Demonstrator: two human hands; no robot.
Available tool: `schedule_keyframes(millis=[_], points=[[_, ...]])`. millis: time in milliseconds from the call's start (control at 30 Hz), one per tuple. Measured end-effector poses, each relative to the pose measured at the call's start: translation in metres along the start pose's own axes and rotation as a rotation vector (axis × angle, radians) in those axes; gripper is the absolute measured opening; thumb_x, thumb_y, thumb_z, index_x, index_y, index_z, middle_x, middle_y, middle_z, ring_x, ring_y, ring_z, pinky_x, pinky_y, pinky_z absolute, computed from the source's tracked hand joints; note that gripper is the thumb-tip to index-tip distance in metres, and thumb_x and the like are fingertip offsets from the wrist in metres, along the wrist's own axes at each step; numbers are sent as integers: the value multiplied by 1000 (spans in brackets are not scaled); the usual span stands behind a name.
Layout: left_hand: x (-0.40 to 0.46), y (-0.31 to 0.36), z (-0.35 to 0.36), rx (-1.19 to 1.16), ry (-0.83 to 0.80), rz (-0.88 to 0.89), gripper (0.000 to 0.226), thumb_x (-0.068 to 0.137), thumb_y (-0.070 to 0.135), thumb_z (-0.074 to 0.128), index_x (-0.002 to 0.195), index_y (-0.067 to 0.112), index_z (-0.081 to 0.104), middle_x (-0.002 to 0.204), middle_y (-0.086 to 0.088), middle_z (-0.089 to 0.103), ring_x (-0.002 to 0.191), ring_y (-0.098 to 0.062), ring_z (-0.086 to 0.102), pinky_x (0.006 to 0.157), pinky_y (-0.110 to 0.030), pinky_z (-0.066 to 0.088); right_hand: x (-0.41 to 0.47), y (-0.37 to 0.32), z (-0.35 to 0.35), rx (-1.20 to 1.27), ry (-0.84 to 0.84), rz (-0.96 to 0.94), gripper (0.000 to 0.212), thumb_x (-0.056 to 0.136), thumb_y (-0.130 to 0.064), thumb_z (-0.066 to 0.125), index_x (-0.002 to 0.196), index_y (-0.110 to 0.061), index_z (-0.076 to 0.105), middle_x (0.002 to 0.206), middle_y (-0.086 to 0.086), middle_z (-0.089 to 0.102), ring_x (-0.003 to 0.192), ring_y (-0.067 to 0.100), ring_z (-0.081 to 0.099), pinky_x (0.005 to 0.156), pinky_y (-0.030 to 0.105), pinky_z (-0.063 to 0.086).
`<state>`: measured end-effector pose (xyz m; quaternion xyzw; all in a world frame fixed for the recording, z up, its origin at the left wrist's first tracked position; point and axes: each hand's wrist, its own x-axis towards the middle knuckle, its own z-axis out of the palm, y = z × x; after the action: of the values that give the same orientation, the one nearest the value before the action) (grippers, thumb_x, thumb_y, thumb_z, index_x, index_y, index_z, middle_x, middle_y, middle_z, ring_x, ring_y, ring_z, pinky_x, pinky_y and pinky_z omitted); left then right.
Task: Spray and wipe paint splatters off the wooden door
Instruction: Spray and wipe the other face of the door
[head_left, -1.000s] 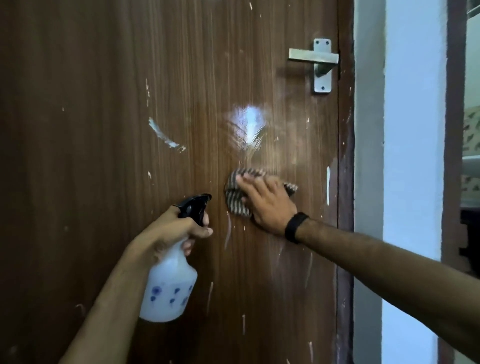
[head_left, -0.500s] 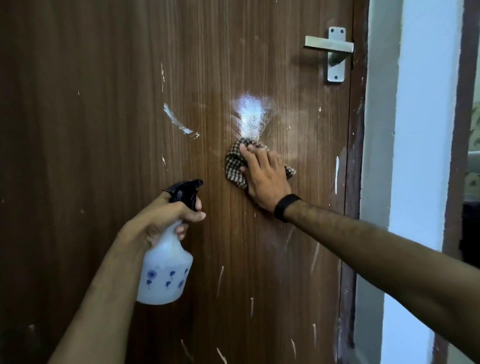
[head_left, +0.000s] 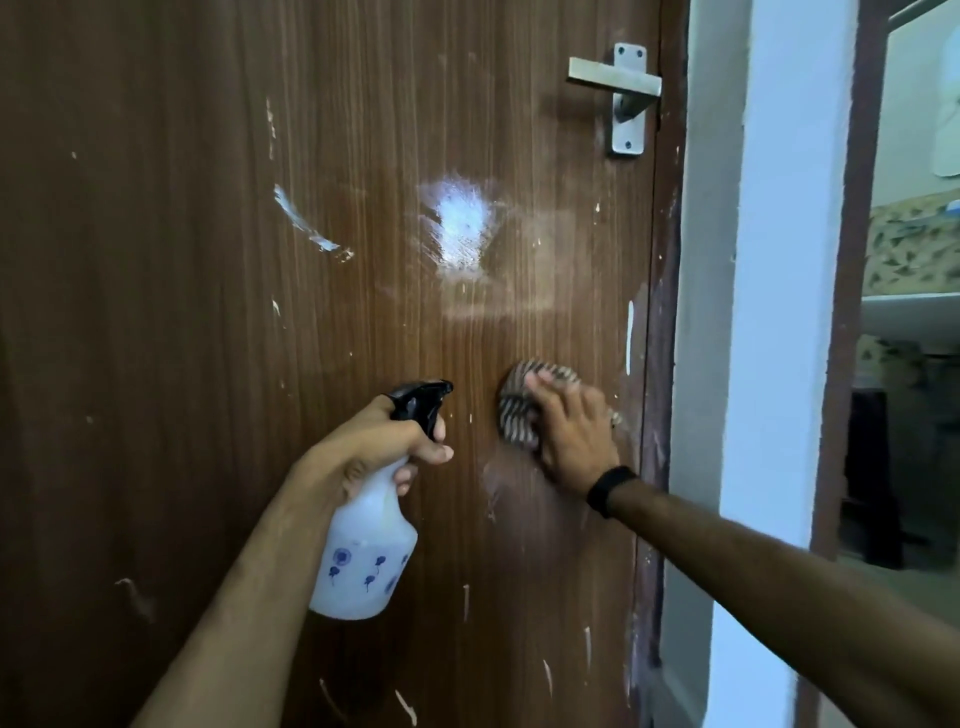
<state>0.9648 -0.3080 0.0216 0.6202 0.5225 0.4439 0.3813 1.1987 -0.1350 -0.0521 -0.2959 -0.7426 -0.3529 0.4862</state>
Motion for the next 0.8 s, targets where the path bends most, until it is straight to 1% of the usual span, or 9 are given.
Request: schedule_keyframes(millis=[67, 133, 200, 267, 333, 400, 600, 700, 800], points=[[6, -1, 10, 29, -21, -16, 16, 87, -4, 69, 94, 8, 61, 61, -4, 53, 44, -12, 40, 43, -26, 41, 24, 16, -13, 21, 100, 185, 62, 89, -28, 60, 143, -16, 34, 134, 11, 41, 112, 28, 38, 98, 50, 45], [10, -1, 20, 55, -54, -23, 16, 87, -4, 68, 95, 8, 61, 64, -5, 53, 45, -11, 42, 43, -25, 42, 27, 23, -17, -23, 147, 221, 49, 96, -30, 45, 141, -15, 36, 131, 10, 42, 109, 27, 39, 96, 47, 45], [11, -1, 27, 75, -83, -24, 16, 88, -3, 68, 96, 8, 61, 67, -5, 54, 46, -11, 42, 44, -25, 42, 3, 25, -11, -46, 104, 168, 63, 88, -31, 62, 142, -13, 35, 133, 10, 37, 109, 29, 38, 95, 51, 48], [14, 0, 33, 80, -92, -15, 15, 88, -4, 67, 96, 8, 61, 66, -4, 56, 47, -11, 42, 44, -25, 42, -38, 21, -2, -97, 27, 89, 99, 61, -31, 90, 142, -12, 35, 136, 11, 37, 113, 31, 38, 92, 58, 48], [15, 3, 38, 85, -92, 1, 15, 88, -4, 67, 95, 8, 61, 65, -2, 58, 47, -11, 41, 44, -25, 42, -85, 13, 6, -149, -90, -35, 118, 45, -33, 97, 143, -14, 35, 136, 11, 40, 113, 30, 41, 90, 57, 50], [16, 5, 43, 87, -91, 9, 15, 88, -4, 67, 94, 8, 60, 64, -1, 58, 46, -11, 41, 44, -25, 41, -115, 4, 10, -173, -183, -175, 120, 47, -35, 96, 146, -15, 32, 136, 9, 42, 110, 26, 44, 89, 51, 53], [20, 7, 54, 87, -118, 13, 15, 89, -5, 65, 94, 8, 60, 56, 4, 59, 46, -10, 41, 45, -24, 41, -49, 9, -4, -53, -19, -90, 95, 60, -28, 88, 141, -14, 39, 131, 8, 41, 106, 27, 40, 84, 47, 54], [25, 4, 57, 89, -122, 23, 14, 89, -4, 66, 94, 8, 60, 59, 0, 56, 46, -11, 40, 45, -25, 41, 0, 4, -9, -4, 73, -2, 53, 92, -27, 54, 141, -13, 39, 129, 8, 41, 103, 26, 43, 89, 42, 44], [31, 2, 55, 66, -121, 14, 15, 88, -4, 67, 94, 8, 60, 66, -6, 53, 44, -11, 40, 44, -26, 41, -13, 1, -1, -31, 85, -17, 62, 88, -29, 60, 142, -13, 37, 131, 8, 40, 104, 26, 44, 91, 42, 45]])
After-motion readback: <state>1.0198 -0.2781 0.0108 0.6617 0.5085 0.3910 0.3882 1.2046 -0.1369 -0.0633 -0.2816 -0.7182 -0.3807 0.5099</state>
